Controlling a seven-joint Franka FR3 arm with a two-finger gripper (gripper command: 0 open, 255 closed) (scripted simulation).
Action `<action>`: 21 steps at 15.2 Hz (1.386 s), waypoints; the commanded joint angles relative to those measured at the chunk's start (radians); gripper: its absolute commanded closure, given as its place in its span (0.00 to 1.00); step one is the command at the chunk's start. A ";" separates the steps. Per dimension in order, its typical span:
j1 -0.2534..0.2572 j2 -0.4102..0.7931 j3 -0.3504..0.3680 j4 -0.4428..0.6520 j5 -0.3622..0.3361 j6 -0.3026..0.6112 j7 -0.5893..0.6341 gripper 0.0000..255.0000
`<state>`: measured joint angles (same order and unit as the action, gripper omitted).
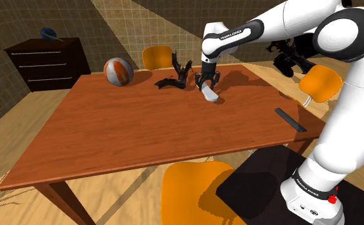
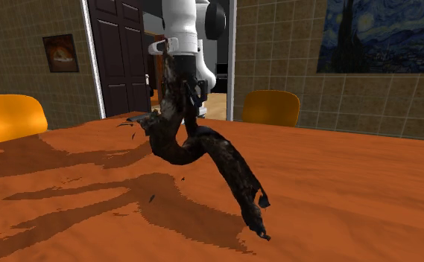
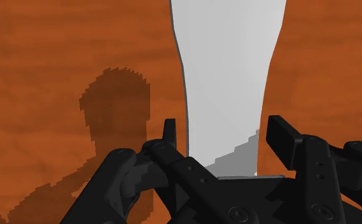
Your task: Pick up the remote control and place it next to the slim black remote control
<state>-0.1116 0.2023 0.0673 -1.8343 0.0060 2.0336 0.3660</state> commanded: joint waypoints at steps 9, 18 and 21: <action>-0.124 -0.144 -0.092 -0.184 0.017 0.038 -0.225 1.00; -0.233 -0.197 -0.195 -0.247 0.014 0.044 -0.435 1.00; -0.269 -0.198 -0.231 -0.248 0.013 0.042 -0.507 1.00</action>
<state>-0.3690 -0.0018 -0.1524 -2.0912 0.0188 2.0788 -0.1156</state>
